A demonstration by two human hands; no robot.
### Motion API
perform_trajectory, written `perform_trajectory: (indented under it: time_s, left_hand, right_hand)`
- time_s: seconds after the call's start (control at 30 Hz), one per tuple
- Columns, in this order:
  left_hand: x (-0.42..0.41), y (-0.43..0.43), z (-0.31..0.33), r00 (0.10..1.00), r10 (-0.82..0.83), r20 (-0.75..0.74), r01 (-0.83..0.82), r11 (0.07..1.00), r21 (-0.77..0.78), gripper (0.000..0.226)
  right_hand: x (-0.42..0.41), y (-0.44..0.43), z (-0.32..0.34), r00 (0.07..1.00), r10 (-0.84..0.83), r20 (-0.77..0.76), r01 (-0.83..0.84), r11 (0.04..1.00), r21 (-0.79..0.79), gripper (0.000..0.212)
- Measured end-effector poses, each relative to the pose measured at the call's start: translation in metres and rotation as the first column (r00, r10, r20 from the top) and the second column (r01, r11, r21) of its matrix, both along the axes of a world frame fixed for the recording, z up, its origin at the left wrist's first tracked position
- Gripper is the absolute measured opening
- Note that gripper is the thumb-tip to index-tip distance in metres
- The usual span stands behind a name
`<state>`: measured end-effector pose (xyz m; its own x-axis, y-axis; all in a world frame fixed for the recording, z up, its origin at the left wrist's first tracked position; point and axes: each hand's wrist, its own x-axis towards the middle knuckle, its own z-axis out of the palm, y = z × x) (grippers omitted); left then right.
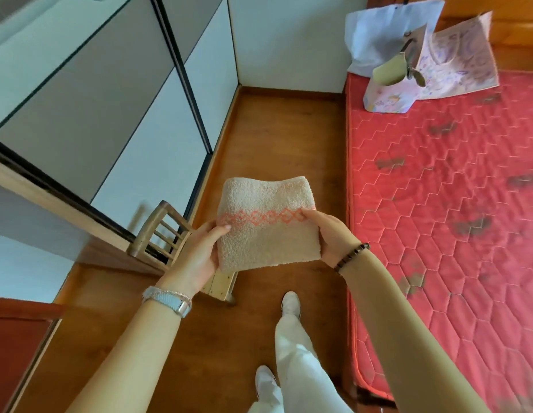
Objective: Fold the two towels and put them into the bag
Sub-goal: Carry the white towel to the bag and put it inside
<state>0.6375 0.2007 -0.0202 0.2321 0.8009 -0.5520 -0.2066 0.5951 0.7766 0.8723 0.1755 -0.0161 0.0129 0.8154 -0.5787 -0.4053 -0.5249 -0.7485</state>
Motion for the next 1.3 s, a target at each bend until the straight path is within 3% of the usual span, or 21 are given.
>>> perform_trajectory:
  time_s: [0.27, 0.63, 1.3]
  left_hand:
    - [0.076, 0.108, 0.010, 0.994, -0.105, 0.024, 0.104, 0.994, 0.031, 0.032]
    - [0.183, 0.232, 0.024, 0.976, -0.209, 0.052, 0.211, 0.977, -0.023, 0.028]
    - [0.358, 0.501, 0.011, 0.891, -0.455, 0.007, 0.455, 0.889, -0.051, 0.033]
  right_hand:
    - [0.068, 0.081, 0.010, 0.989, -0.145, -0.029, 0.146, 0.988, 0.057, 0.024]
    - [0.165, 0.184, 0.025, 0.966, -0.260, -0.005, 0.260, 0.961, 0.090, 0.013]
    - [0.305, 0.392, 0.014, 0.844, -0.536, 0.013, 0.536, 0.844, 0.005, 0.018]
